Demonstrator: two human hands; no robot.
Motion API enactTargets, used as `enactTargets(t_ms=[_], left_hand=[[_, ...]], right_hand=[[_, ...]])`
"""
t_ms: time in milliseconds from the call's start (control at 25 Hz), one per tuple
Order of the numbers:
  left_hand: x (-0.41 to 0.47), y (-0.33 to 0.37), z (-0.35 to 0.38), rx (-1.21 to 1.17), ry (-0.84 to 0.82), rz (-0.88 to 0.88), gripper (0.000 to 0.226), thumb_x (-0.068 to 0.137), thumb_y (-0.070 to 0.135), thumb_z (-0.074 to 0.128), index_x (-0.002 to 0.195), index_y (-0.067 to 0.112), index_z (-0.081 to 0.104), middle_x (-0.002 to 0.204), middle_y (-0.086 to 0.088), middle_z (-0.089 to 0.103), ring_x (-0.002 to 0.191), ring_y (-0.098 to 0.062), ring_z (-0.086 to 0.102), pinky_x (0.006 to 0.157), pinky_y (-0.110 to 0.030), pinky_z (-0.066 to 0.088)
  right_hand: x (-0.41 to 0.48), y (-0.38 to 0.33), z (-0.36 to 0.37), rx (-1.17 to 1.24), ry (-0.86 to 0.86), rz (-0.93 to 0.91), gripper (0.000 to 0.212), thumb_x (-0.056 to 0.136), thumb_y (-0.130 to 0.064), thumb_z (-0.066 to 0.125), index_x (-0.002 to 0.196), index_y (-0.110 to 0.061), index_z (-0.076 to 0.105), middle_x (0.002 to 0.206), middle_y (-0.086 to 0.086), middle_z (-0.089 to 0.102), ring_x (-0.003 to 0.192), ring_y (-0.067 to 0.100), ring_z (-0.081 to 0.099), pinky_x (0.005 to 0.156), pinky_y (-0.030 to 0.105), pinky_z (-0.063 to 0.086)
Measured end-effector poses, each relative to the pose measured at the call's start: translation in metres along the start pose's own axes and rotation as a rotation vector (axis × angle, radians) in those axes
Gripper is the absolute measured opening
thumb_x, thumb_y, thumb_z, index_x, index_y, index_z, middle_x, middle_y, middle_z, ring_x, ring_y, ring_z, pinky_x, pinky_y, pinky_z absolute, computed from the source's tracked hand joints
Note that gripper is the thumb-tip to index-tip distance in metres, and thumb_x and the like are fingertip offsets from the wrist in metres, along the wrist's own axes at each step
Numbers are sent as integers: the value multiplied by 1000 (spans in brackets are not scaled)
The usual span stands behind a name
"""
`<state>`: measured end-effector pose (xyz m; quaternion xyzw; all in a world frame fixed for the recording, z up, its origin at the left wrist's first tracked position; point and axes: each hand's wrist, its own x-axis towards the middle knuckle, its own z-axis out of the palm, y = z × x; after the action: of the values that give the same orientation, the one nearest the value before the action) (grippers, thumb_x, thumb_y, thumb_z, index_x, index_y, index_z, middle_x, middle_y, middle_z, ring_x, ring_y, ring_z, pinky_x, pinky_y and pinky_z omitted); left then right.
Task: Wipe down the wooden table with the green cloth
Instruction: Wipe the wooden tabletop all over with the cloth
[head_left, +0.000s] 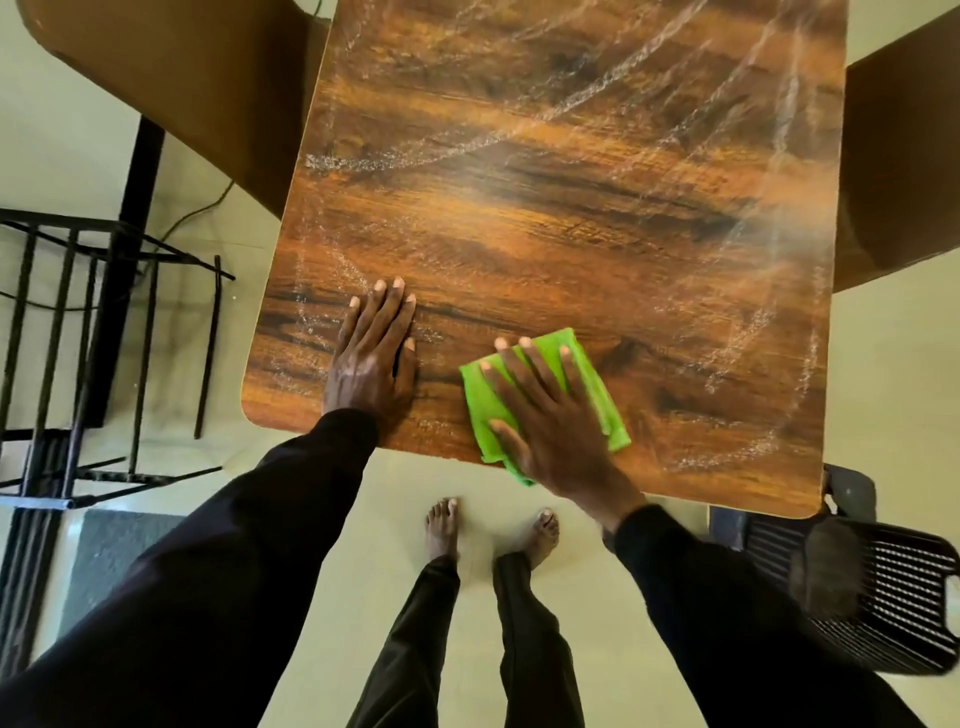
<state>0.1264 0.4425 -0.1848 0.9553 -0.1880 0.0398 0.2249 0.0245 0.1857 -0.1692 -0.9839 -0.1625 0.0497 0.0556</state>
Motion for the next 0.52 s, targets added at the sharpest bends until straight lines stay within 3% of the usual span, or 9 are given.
enactTargets(t_ms=[160,240,400,520], left_hand=[[0,-1,1,6,0,-2,53,112,27,36,161,6,40,172,-13,32,162,-27,25,134,-50,19],[-1,-1,1,5,4,1,53,112,25,37,161,6,41,171,-12,33,162,-26,25,133,-51,20],[0,0,2,-2,17,-1,52,111,23,38,161,7,42,171,-11,33,162,-25,25,132,-52,22],[0,-2,4,1,22,-9,52,111,23,39,161,8,42,172,-10,33,163,-24,24,132,-52,22]], right_hand=[[53,46,-13,9,90,327,69,114,-52,31,174,-21,24,184,9,12,170,34,8,134,66,8],[90,32,-16,17,90,385,70,114,-53,30,175,-21,21,184,8,9,171,35,6,135,64,3],[44,-16,1,17,19,21,70,113,-53,37,174,-22,24,184,10,10,171,35,5,134,67,7],[-7,6,3,3,-14,-28,69,113,-56,35,174,-23,25,184,7,12,171,34,7,132,70,13]])
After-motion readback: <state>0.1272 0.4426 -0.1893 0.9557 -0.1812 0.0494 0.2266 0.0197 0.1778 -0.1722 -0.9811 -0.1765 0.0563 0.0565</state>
